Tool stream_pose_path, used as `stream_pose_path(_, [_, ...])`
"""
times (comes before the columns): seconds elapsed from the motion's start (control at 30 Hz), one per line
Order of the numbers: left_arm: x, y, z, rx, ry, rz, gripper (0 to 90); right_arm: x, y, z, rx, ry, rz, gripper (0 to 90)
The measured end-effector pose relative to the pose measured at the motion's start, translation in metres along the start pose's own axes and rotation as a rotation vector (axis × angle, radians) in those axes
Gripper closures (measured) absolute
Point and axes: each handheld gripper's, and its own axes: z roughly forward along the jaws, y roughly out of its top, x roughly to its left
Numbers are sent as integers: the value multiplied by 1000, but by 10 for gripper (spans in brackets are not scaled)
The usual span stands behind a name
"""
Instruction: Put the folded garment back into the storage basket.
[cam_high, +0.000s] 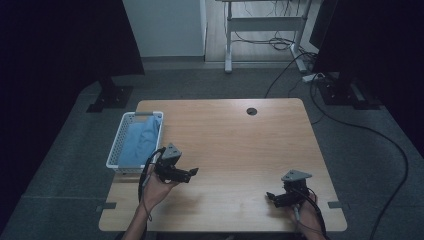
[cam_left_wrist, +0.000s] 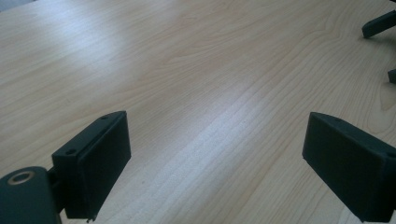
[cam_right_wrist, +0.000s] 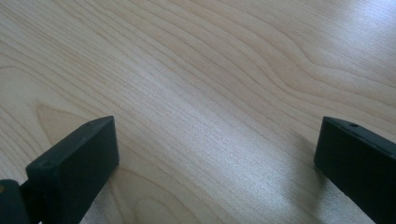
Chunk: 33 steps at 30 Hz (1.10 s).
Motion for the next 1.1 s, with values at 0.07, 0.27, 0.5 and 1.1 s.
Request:
stream_pose_path(0.07, [-1, -4, 2, 1, 1, -1, 72, 0, 0, 0, -1, 0, 1, 0])
stream_pose_path(0.27, [-4, -18, 10, 18, 10, -4, 72, 0, 0, 0, -1, 0, 0, 0])
stream_pose_path(0.5, [-8, -33, 23, 62, 28, 4, 71, 0, 0, 0, 0, 0, 0, 0])
stream_pose_path(1.1, [-10, -64, 50, 106, 57, 1, 134, 0, 0, 0, 0, 4, -3, 0])
